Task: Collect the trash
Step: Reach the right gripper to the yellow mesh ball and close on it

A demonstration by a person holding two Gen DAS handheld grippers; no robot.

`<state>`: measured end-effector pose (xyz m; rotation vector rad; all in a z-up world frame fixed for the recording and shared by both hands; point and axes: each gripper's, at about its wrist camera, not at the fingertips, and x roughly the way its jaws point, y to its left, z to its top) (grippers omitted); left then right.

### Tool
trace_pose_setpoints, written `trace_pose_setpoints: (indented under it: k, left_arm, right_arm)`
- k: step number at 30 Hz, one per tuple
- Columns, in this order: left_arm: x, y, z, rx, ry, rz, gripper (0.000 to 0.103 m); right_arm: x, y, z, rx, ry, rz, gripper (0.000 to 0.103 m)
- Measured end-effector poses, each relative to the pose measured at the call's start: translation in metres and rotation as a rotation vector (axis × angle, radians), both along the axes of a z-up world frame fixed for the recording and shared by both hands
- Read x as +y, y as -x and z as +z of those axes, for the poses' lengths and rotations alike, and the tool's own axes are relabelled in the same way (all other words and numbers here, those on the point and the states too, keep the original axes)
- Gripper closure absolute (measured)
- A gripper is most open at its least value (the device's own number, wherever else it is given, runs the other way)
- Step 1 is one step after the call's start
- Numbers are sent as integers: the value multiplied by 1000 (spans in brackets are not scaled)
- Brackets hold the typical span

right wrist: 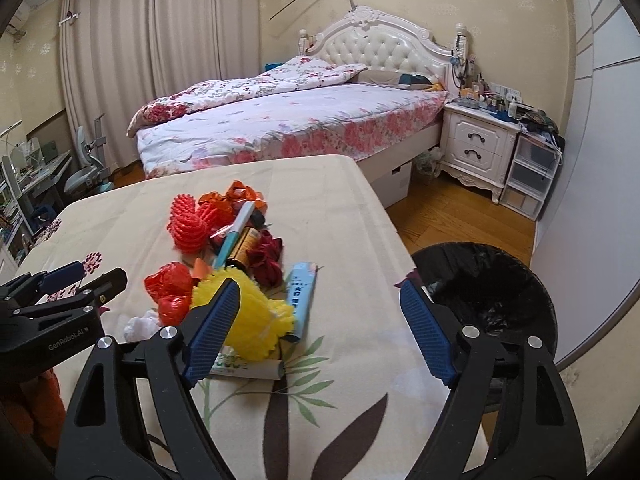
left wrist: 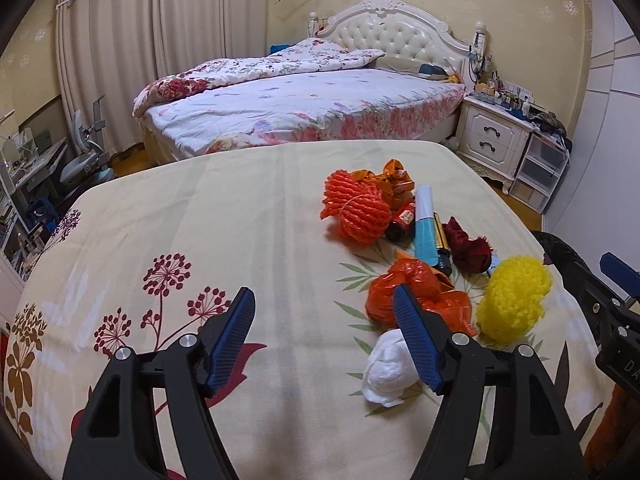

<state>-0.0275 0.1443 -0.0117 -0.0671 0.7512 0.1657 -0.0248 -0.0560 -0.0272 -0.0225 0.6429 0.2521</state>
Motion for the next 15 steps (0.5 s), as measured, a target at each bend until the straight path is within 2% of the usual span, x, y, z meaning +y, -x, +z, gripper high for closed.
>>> trace_pose_setpoints:
  k: [4, 12, 14, 15]
  left_arm:
    - [15, 3, -3, 5, -13, 29, 33]
    - [29, 7, -12, 28, -3, 51, 31]
    - [30, 6, -13, 31, 5, 46, 29]
    - [29, 5, -13, 31, 5, 43, 29]
  right_arm:
    - [18, 1, 0, 0, 4, 39, 17]
    - [47, -7, -19, 44, 71, 81, 17]
    - [48, -10, -23, 45, 91, 71, 19]
    - [48, -10, -24, 47, 94, 71, 27]
